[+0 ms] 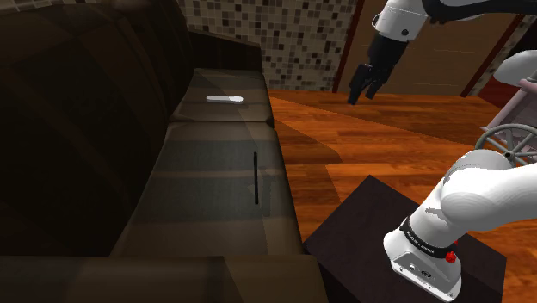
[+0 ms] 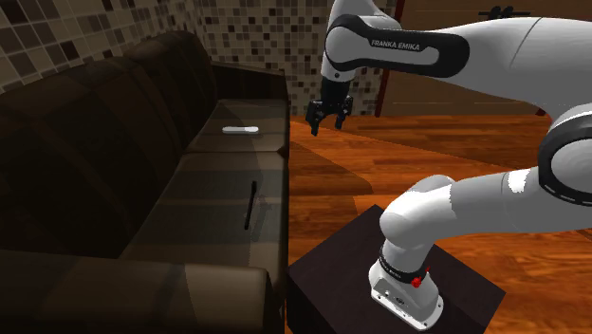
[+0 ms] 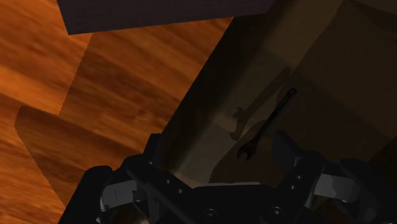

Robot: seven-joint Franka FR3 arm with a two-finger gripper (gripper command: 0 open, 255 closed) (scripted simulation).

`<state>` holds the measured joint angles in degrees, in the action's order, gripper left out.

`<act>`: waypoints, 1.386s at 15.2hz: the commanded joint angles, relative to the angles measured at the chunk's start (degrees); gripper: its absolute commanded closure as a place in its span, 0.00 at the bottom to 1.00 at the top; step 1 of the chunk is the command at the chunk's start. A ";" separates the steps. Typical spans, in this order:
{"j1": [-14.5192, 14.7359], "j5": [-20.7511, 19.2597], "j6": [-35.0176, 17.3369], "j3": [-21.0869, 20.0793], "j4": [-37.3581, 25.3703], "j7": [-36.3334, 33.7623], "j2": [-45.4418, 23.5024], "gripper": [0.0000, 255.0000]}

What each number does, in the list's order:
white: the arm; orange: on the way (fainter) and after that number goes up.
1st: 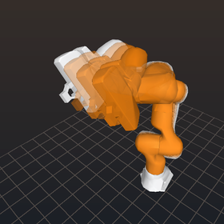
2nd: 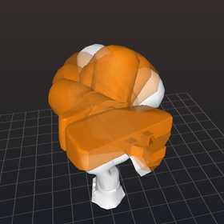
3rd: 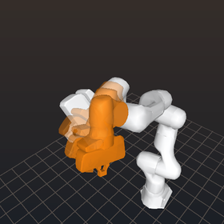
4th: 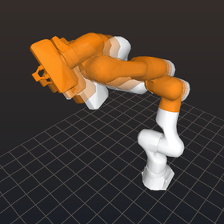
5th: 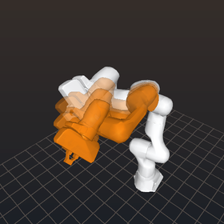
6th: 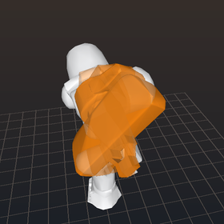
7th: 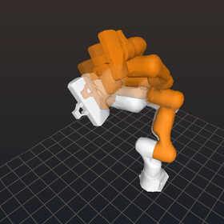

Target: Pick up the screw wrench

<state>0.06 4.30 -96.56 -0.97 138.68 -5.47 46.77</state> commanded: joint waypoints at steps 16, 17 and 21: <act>-1.92 3.90 -25.62 -14.42 2.16 -23.63 -24.71 0.00; -2.18 3.58 -27.16 -15.24 1.59 -25.36 -26.95 0.00; -3.26 1.12 -32.74 -18.13 -1.54 -32.77 -36.37 0.00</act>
<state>-3.15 5.98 -127.79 -18.15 137.69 -35.85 12.56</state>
